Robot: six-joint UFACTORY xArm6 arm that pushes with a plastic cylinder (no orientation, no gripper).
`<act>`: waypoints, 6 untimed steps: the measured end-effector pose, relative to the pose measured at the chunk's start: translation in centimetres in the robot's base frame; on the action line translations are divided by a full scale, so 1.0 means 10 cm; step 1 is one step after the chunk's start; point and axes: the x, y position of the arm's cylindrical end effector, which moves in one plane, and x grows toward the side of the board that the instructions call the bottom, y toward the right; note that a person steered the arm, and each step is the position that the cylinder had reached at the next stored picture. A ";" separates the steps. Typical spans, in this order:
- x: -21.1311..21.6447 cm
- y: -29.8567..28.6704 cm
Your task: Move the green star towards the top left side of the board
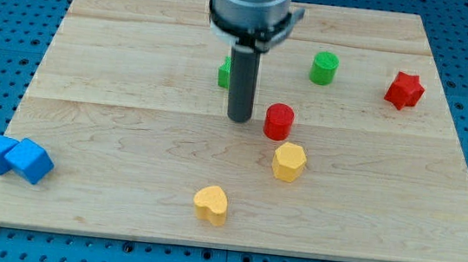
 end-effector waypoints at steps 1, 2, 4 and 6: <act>-0.30 0.00; -0.43 0.00; -0.44 -0.21; -0.44 -0.74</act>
